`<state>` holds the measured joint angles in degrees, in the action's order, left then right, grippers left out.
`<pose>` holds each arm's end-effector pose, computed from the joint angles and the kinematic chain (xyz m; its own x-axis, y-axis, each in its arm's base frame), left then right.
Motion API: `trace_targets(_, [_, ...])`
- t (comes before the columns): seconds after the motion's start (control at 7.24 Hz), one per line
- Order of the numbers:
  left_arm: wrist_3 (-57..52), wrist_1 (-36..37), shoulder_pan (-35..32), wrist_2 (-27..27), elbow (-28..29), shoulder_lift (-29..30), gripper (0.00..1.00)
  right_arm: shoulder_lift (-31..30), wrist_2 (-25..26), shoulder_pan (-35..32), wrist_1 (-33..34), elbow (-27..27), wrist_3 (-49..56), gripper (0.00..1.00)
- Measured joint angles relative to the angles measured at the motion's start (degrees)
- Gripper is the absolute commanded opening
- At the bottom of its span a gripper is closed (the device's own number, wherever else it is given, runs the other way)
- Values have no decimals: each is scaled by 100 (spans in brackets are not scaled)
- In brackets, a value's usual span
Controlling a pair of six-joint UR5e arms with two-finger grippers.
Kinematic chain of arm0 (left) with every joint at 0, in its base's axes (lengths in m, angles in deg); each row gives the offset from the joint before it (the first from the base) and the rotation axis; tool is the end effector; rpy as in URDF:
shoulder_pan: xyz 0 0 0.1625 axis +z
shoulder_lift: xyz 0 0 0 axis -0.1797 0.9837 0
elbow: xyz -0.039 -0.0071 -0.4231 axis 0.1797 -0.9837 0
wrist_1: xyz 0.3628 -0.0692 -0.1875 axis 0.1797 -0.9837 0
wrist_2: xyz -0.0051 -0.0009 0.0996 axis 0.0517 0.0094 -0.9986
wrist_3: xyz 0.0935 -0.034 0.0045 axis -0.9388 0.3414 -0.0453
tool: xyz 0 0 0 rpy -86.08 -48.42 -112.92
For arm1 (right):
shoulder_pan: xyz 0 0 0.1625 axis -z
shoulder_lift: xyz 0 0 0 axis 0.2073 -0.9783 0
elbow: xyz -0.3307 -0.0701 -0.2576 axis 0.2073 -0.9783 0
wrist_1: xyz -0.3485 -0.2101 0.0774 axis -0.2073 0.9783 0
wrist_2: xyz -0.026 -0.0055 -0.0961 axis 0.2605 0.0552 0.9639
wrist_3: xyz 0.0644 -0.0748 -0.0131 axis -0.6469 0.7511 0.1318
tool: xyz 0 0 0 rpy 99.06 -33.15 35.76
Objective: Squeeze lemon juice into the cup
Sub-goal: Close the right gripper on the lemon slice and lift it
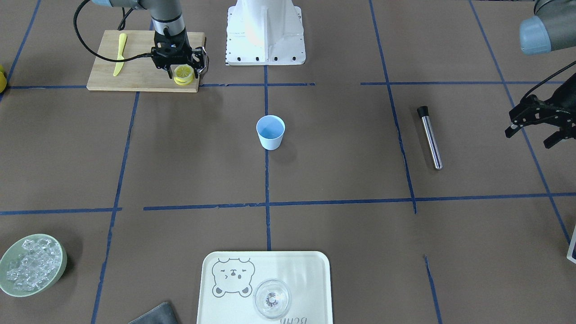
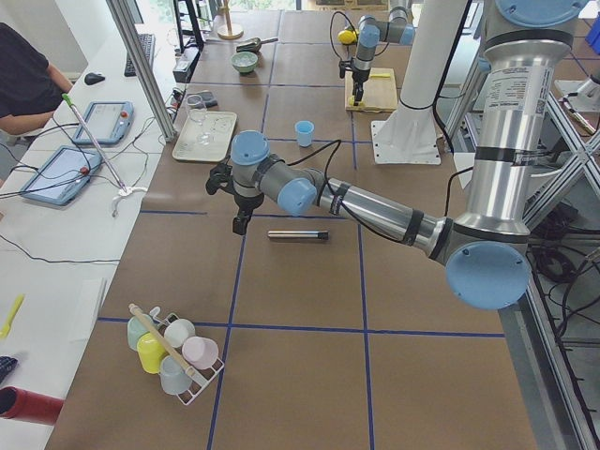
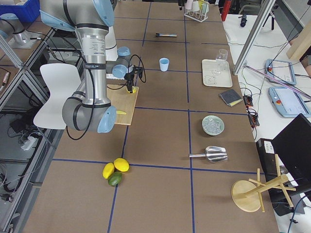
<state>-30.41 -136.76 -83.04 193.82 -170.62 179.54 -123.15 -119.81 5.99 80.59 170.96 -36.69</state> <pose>0.0968 -0.5253 0.4637 0.6196 0.2849 -0.7314 -0.0417 0.9424 0.3317 -0.4706 -0.1830 0.3614 0.7485 -0.0326 0.6623 -0.0201 0.9972 0.0718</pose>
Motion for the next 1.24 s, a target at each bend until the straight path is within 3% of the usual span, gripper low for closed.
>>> trace_targets(0.28, [2,2,0,0,-3,9,100,-6,-49,-7,-1,17,0,59])
trace_targets(1.24, [17,8,-8,0,-30,12,100,-65,-159,-105,1,186,0,58])
